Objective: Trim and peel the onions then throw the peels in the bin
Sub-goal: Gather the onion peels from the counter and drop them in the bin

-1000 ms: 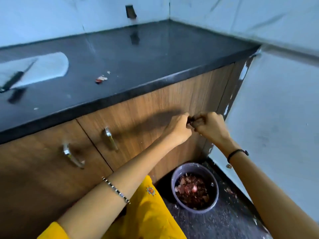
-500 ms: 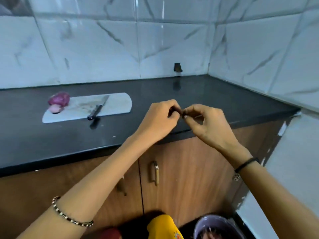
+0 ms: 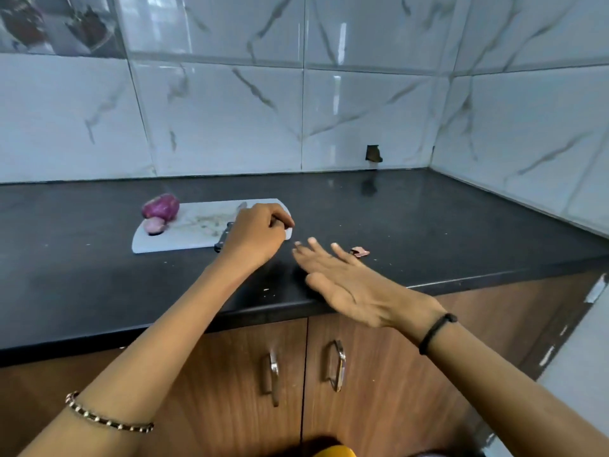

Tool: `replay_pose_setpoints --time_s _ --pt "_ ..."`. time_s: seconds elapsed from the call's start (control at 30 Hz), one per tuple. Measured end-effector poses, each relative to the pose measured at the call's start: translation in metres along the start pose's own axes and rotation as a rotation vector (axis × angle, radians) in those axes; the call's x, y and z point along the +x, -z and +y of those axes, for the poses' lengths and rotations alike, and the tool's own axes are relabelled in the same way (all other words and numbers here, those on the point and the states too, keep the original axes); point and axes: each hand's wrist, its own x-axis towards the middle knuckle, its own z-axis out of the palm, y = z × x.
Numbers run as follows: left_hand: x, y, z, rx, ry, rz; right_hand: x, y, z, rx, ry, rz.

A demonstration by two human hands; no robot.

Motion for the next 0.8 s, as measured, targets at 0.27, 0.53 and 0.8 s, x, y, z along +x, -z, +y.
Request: replay_pose_setpoints --time_s 0.27,0.53,0.8 --pt "0.008 0.019 -0.011 -0.019 0.030 0.010 0.021 -0.023 -0.054 -0.099 0.224 -0.093" --pt "0.008 0.008 -0.013 -0.014 0.033 -0.066 0.017 0.003 0.018 -0.156 -0.157 -0.099" --pt "0.025 -0.019 0.008 0.046 0.025 -0.138 0.054 0.007 0.033 -0.170 -0.317 -0.101"
